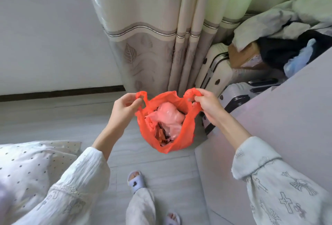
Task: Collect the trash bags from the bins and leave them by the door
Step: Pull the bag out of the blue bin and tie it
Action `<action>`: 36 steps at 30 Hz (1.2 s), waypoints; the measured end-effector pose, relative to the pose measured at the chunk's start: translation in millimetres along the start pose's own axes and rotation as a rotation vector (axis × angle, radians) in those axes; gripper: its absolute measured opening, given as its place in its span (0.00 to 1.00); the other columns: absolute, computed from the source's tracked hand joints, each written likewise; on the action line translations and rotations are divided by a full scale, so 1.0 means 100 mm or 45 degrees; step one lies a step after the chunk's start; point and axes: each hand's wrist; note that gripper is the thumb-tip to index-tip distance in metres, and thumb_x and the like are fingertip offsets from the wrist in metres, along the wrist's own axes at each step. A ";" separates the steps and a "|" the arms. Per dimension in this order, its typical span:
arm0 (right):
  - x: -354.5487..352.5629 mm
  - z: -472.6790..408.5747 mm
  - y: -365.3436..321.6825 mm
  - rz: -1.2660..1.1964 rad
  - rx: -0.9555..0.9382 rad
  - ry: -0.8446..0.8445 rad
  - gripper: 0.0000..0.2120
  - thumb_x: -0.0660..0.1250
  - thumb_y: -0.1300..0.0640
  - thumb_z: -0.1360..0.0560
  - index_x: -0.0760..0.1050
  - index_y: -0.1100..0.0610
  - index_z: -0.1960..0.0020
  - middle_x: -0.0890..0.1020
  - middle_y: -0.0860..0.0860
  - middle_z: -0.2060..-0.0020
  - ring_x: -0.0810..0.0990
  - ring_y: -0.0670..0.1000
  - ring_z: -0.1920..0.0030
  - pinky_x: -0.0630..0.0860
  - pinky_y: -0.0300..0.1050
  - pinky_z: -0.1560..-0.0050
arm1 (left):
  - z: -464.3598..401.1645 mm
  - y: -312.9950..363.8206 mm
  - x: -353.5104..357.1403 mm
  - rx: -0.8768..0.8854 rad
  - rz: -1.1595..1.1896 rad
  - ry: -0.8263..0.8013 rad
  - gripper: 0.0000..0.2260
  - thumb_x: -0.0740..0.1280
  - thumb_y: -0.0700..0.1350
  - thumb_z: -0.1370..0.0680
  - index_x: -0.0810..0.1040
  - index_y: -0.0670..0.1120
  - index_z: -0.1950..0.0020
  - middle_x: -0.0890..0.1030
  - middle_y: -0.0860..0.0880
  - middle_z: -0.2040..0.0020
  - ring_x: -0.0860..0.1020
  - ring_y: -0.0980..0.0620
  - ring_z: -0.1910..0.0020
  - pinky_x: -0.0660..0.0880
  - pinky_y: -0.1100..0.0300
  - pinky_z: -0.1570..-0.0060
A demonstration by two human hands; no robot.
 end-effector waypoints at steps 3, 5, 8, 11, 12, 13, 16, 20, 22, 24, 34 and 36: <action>0.14 0.18 0.30 -0.010 0.042 0.002 0.18 0.53 0.72 0.27 0.77 0.55 0.56 0.78 0.51 0.65 0.74 0.45 0.67 0.71 0.37 0.64 | 0.19 -0.34 -0.16 -0.066 0.012 0.051 0.08 0.66 0.40 0.25 0.79 0.53 0.59 0.78 0.44 0.49 0.78 0.57 0.59 0.75 0.57 0.49; 0.24 0.24 0.58 0.016 0.105 -0.049 0.15 0.54 0.69 0.25 0.76 0.56 0.52 0.80 0.51 0.63 0.76 0.46 0.65 0.73 0.40 0.61 | 0.25 -0.62 -0.22 -0.109 -0.030 0.065 0.08 0.65 0.42 0.24 0.80 0.53 0.58 0.77 0.45 0.46 0.77 0.52 0.51 0.75 0.54 0.44; 0.44 0.21 1.18 0.090 0.156 -0.093 0.10 0.56 0.64 0.22 0.75 0.56 0.51 0.82 0.53 0.61 0.78 0.49 0.64 0.76 0.46 0.58 | 0.34 -1.18 -0.25 -0.171 -0.125 0.033 0.06 0.66 0.43 0.24 0.81 0.51 0.55 0.78 0.46 0.43 0.75 0.51 0.43 0.72 0.54 0.39; 0.73 0.07 1.95 0.194 0.158 -0.025 0.08 0.59 0.62 0.23 0.77 0.56 0.55 0.83 0.54 0.63 0.79 0.50 0.65 0.77 0.53 0.51 | 0.38 -1.89 -0.28 -0.260 -0.158 -0.032 0.05 0.66 0.43 0.25 0.82 0.48 0.56 0.78 0.50 0.45 0.76 0.60 0.44 0.69 0.71 0.45; 0.84 0.03 2.22 0.214 0.173 0.013 0.08 0.60 0.61 0.24 0.77 0.56 0.56 0.83 0.55 0.63 0.79 0.50 0.65 0.77 0.55 0.49 | 0.40 -2.11 -0.29 -0.287 -0.149 -0.065 0.06 0.65 0.42 0.24 0.82 0.48 0.57 0.79 0.52 0.47 0.76 0.66 0.48 0.68 0.77 0.49; 0.95 -0.02 2.47 0.219 0.178 0.055 0.08 0.61 0.59 0.24 0.78 0.57 0.57 0.84 0.56 0.62 0.79 0.51 0.64 0.77 0.55 0.48 | 0.39 -2.33 -0.30 -0.293 -0.144 -0.100 0.07 0.65 0.42 0.24 0.81 0.49 0.59 0.80 0.54 0.50 0.76 0.70 0.52 0.68 0.80 0.52; 1.26 -0.17 3.18 0.266 0.138 0.142 0.11 0.64 0.56 0.25 0.80 0.61 0.59 0.83 0.57 0.59 0.79 0.51 0.57 0.75 0.49 0.49 | 0.30 -3.03 -0.34 -0.317 -0.106 -0.162 0.09 0.63 0.40 0.24 0.80 0.49 0.61 0.80 0.58 0.53 0.76 0.74 0.57 0.70 0.77 0.51; 1.51 -0.47 3.92 0.328 -0.018 0.198 0.14 0.64 0.55 0.24 0.82 0.65 0.58 0.81 0.56 0.48 0.77 0.51 0.45 0.72 0.49 0.39 | 0.05 -3.87 -0.25 -0.225 -0.073 -0.145 0.09 0.59 0.37 0.23 0.76 0.49 0.55 0.79 0.56 0.52 0.75 0.68 0.52 0.68 0.81 0.55; 1.57 -0.65 4.20 0.170 -0.028 0.185 0.13 0.64 0.57 0.24 0.80 0.60 0.65 0.80 0.53 0.49 0.79 0.51 0.46 0.73 0.52 0.39 | -0.12 -4.22 -0.14 -0.147 -0.021 -0.153 0.08 0.60 0.35 0.23 0.73 0.47 0.51 0.77 0.54 0.51 0.75 0.63 0.54 0.68 0.80 0.59; 1.63 -0.84 4.44 0.039 -0.063 0.161 0.15 0.63 0.57 0.24 0.76 0.55 0.69 0.81 0.53 0.56 0.79 0.51 0.54 0.75 0.55 0.44 | -0.30 -4.52 -0.03 -0.040 0.022 -0.205 0.10 0.63 0.37 0.26 0.72 0.48 0.47 0.76 0.50 0.48 0.75 0.60 0.53 0.71 0.76 0.57; 1.73 -1.57 4.82 -0.663 -0.451 0.228 0.06 0.66 0.61 0.26 0.76 0.54 0.61 0.79 0.51 0.63 0.80 0.51 0.59 0.74 0.39 0.58 | -1.05 -5.18 0.24 0.631 -0.136 -0.392 0.29 0.67 0.38 0.26 0.60 0.61 0.33 0.76 0.38 0.51 0.79 0.48 0.54 0.76 0.61 0.55; 1.74 -1.61 4.82 -0.760 -0.465 0.185 0.07 0.67 0.63 0.27 0.75 0.52 0.59 0.78 0.49 0.62 0.80 0.50 0.59 0.73 0.40 0.59 | -1.08 -5.22 0.31 0.728 -0.194 -0.422 0.31 0.65 0.33 0.26 0.57 0.59 0.33 0.77 0.43 0.56 0.79 0.57 0.58 0.74 0.67 0.59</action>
Point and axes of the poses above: each hand's wrist, its own z-axis away from the middle knuckle, its own x-axis out of the palm, y = z × x
